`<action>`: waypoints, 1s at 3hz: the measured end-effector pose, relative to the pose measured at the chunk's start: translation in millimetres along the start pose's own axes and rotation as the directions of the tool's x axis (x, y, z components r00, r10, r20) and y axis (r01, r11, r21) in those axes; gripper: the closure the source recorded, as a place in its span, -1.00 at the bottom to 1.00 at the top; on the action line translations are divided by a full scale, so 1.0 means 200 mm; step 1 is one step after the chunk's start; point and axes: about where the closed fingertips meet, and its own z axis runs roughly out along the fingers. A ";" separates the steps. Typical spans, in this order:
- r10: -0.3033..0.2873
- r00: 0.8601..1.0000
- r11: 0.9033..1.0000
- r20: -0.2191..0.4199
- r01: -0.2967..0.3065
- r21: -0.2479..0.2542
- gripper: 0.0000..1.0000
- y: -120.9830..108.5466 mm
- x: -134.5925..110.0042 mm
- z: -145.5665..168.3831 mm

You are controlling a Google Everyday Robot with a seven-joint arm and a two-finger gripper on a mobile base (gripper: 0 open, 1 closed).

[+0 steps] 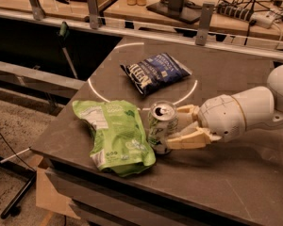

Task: Move 7up can near green rice chip bag

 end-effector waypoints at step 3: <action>-0.017 0.999 0.993 -0.047 0.023 0.119 -1.00 -0.03 -0.01 -0.08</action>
Offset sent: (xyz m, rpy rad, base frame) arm 0.0015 -0.0023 -0.0053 -0.0347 -0.0355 -0.0544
